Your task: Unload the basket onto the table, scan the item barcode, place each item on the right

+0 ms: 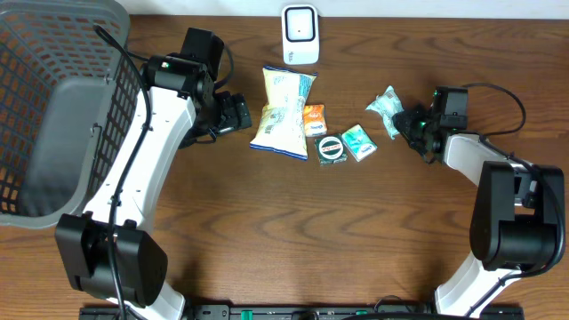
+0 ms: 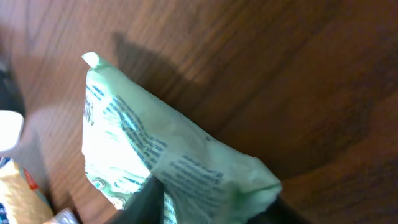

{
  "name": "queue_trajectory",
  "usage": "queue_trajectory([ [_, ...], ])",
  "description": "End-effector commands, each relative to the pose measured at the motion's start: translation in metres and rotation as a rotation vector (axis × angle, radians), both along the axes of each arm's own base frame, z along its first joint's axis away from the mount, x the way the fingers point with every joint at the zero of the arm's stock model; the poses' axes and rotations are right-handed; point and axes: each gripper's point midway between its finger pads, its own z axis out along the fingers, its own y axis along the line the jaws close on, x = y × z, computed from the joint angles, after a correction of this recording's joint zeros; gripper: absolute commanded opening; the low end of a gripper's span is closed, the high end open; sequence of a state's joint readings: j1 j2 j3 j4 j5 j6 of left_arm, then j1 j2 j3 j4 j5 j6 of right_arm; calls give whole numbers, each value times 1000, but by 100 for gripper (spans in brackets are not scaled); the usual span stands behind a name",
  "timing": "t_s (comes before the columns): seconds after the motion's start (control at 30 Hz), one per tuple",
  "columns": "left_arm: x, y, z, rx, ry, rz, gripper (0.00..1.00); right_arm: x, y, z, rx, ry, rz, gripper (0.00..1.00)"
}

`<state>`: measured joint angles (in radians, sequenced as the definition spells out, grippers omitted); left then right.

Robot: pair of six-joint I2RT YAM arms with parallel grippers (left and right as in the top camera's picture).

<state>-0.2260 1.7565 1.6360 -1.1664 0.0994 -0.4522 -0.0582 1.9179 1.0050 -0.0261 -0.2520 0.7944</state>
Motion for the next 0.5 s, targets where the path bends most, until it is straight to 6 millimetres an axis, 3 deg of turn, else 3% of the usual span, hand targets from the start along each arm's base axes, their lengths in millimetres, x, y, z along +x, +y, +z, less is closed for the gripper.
queue_trajectory([
  [0.0,-1,1,-3,3,12,15,100,-9,3,-19,-10,41,47,5],
  [0.03,-1,1,-3,3,12,15,100,-9,7,-17,-2,33,76,1],
  [0.27,-1,1,-3,3,12,15,100,-1,31,11,56,-88,268,1],
  [0.37,-1,1,-3,3,12,15,100,6,46,45,91,-202,375,1],
  [0.47,-1,1,-3,3,12,15,100,12,65,93,101,-388,524,1],
])
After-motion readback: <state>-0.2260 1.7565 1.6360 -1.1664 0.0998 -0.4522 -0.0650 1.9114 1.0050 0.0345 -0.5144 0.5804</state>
